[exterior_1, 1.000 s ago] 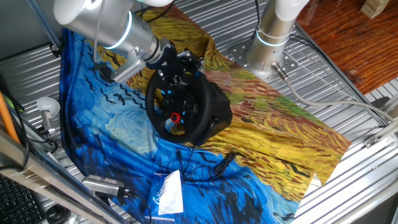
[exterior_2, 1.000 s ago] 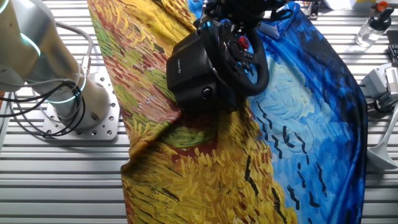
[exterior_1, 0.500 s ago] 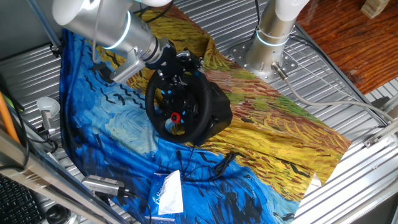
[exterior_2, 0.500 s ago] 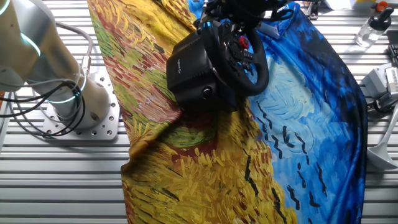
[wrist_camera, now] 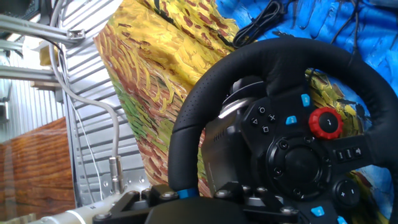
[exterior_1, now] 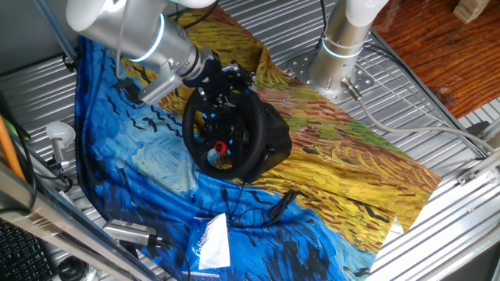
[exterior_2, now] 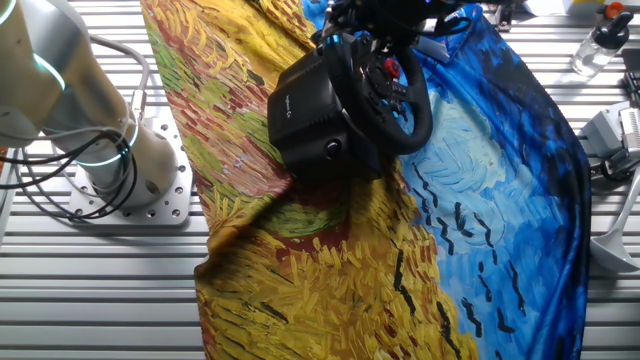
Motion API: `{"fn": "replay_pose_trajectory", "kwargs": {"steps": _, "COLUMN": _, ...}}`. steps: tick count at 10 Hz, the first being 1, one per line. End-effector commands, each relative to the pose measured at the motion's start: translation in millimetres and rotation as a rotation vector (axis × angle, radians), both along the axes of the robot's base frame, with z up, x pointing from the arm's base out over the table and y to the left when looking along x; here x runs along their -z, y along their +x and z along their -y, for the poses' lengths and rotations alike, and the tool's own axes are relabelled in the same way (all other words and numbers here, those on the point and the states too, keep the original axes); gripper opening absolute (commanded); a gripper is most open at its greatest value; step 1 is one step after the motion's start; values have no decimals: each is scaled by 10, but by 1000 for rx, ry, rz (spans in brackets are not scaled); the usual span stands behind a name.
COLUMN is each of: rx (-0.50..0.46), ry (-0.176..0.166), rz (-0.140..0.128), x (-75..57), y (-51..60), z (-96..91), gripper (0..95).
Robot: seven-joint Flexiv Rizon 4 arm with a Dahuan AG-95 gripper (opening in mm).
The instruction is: Rotate the steering wheel 90 degrees counterclockwise
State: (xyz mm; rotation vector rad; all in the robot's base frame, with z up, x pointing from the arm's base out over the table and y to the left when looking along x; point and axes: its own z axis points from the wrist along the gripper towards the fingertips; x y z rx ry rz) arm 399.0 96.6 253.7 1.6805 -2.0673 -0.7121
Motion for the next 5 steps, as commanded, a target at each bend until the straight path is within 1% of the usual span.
{"fn": "replay_pose_trajectory", "kwargs": {"steps": 1, "rx": 14, "ry": 3, "rz": -51, "x": -13, "y": 8, "z": -5, "gripper": 570}}
{"fn": "replay_pose_trajectory", "kwargs": {"steps": 2, "rx": 12, "ry": 5, "rz": -57, "x": -13, "y": 8, "z": -5, "gripper": 570}}
{"fn": "replay_pose_trajectory", "kwargs": {"steps": 4, "rx": 21, "ry": 16, "rz": -82, "x": -13, "y": 8, "z": -5, "gripper": 570}}
{"fn": "replay_pose_trajectory", "kwargs": {"steps": 5, "rx": 10, "ry": 26, "rz": -88, "x": -13, "y": 8, "z": -5, "gripper": 570}}
